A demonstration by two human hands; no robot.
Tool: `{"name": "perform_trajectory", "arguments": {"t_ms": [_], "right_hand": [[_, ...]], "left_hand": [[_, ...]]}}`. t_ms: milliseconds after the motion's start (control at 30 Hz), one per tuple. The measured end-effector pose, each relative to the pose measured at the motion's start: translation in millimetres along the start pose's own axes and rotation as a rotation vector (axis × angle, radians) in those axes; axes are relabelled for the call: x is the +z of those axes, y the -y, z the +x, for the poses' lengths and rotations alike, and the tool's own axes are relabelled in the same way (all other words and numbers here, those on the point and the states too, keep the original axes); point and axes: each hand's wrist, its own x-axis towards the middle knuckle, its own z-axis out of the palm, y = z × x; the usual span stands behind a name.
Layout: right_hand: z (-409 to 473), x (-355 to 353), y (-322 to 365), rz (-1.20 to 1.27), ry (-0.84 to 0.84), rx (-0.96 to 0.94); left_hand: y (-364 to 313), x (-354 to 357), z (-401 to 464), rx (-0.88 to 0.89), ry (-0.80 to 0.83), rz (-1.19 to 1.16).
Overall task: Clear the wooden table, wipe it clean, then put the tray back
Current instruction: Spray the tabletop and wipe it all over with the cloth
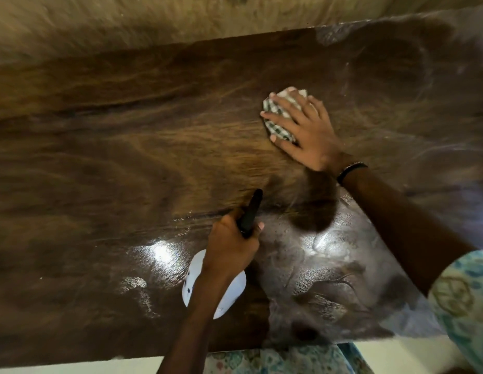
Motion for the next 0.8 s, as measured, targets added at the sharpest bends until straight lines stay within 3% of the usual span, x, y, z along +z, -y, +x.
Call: {"name": "perform_trajectory", "arguments": {"t_ms": [200,300,367,467,633,700,800], "right_hand": [[-34,32,95,0.054,0.086,-0.323],[-76,31,81,-0.015,0.162,-0.447],[-95,20,48,-0.062,0.193,-0.36],[-95,0,8,-0.05,0.156,-0.087],[-40,8,39,-0.017,-0.01,0.151],[-30,23,70,0.006,-0.019,0.143],[-49,40,109,0.029,0.023,-0.096]], "left_hand": [[-2,-18,1,-0.002,-0.06,0.003],[-3,-24,0,-0.021,-0.053,0.0],[-1,-26,2,-0.013,-0.045,0.0],[1,-26,2,0.008,-0.029,0.003],[5,-22,3,0.003,-0.027,-0.028],[5,-18,1,-0.018,-0.038,-0.039],[4,-16,-3,0.008,-0.06,-0.027]]}}
